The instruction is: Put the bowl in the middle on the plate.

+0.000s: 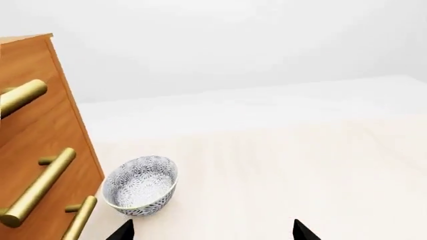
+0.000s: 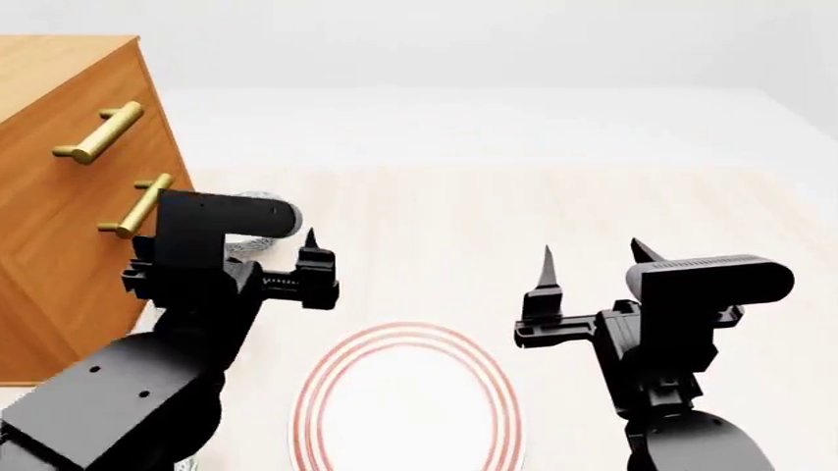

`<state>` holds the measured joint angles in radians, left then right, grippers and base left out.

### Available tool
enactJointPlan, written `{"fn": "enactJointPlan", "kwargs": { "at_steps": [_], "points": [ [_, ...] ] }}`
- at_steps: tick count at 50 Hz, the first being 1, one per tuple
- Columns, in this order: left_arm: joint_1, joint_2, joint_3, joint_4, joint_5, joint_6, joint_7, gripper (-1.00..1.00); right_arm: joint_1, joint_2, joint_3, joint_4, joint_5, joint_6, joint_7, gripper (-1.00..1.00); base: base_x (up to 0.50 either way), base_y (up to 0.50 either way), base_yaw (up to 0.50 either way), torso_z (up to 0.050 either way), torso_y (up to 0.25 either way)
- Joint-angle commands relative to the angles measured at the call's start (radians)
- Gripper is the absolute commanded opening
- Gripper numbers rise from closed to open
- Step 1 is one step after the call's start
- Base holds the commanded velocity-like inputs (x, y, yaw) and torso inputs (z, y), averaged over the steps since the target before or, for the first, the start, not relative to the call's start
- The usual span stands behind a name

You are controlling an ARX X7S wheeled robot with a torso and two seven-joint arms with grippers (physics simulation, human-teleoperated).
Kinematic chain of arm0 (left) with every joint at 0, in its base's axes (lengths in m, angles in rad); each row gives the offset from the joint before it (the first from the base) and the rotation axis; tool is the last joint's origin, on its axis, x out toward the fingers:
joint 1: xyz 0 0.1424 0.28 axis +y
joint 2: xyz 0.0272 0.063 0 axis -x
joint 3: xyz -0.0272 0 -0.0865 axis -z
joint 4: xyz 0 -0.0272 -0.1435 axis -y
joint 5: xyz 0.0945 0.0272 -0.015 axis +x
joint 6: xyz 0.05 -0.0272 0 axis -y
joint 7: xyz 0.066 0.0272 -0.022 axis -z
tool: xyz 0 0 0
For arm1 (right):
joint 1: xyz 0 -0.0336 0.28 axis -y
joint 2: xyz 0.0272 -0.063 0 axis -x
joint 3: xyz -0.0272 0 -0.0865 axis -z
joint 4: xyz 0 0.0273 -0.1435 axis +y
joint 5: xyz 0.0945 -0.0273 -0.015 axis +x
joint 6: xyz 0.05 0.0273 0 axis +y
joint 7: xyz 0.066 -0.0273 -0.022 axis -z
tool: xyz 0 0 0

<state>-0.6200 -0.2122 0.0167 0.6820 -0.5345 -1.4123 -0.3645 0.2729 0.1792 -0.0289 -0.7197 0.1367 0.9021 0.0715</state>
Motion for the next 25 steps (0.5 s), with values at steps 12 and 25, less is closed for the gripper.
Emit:
{"fn": "enactJointPlan", "kwargs": {
  "at_steps": [12,25],
  "points": [
    [-0.405,-0.203,0.173,-0.516,-0.501,-0.036,-0.294,1.0,0.001,0.007,-0.013,0.031,0.017,-0.011,0.004,1.0,0.0,0.0,0.0,0.0,0.0],
    [-0.484,-0.237,0.401,-0.79,-0.318,0.098,-0.146,1.0,0.008,0.012,-0.031,0.078,0.02,-0.025,0.005,1.0,0.0,0.0,0.0,0.0,0.0]
  ]
}}
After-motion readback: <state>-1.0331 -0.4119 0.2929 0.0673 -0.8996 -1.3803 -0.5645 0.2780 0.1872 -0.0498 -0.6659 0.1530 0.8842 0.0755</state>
